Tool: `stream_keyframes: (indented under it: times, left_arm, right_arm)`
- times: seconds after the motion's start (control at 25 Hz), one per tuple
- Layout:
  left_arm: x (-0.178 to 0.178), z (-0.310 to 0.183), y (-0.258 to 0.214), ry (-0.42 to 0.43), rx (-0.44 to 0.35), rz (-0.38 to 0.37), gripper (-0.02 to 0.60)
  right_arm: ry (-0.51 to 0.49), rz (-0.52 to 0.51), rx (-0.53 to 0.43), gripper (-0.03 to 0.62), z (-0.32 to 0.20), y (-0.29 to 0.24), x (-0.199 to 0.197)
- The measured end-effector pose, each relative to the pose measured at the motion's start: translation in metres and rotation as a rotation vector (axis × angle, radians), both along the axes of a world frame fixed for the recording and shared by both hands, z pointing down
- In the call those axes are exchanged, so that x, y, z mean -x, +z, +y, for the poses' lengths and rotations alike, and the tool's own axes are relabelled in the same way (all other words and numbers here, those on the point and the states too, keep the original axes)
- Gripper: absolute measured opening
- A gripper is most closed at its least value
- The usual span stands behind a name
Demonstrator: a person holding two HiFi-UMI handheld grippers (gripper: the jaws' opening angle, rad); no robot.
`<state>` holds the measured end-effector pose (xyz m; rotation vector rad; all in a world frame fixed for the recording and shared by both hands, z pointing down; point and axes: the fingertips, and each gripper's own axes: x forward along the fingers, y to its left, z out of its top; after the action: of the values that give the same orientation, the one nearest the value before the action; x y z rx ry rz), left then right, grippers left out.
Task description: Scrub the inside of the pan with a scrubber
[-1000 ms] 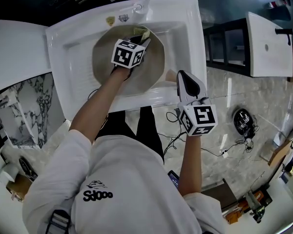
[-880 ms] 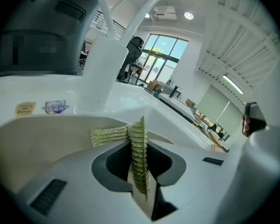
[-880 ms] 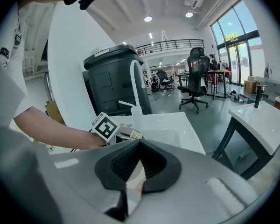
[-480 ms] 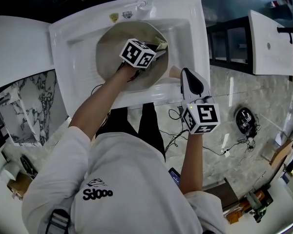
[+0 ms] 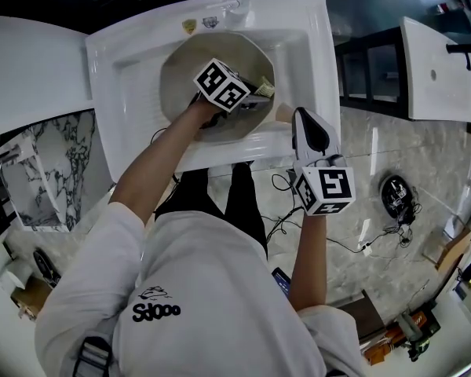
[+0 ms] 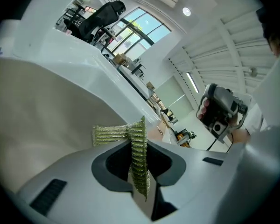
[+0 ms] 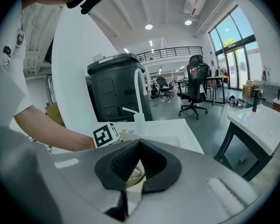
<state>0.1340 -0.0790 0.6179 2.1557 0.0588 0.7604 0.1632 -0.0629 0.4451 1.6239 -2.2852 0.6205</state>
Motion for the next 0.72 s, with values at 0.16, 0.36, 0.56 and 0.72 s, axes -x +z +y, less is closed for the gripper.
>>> stream_keyframes:
  times: [0.16, 0.36, 0.56, 0.72]
  left_arm:
    - [0.002, 0.021, -0.006, 0.122, -0.002, 0.005, 0.069]
    - [0.012, 0.046, -0.013, 0.255, 0.024, 0.0, 0.069]
    - [0.028, 0.064, -0.018, 0.345, 0.096, -0.023, 0.066]
    - [0.052, 0.085, -0.025, 0.493, 0.155, -0.057, 0.066]
  right_arm:
    - [0.006, 0.001, -0.006, 0.009, 0.001, -0.001, -0.002]
    - [0.01, 0.003, -0.016, 0.009, 0.0, -0.005, -0.005]
    - [-0.008, 0.005, -0.021, 0.009, -0.001, -0.007, 0.001]
    - [-0.033, 0.0, -0.017, 0.009, -0.001, -0.006, 0.012]
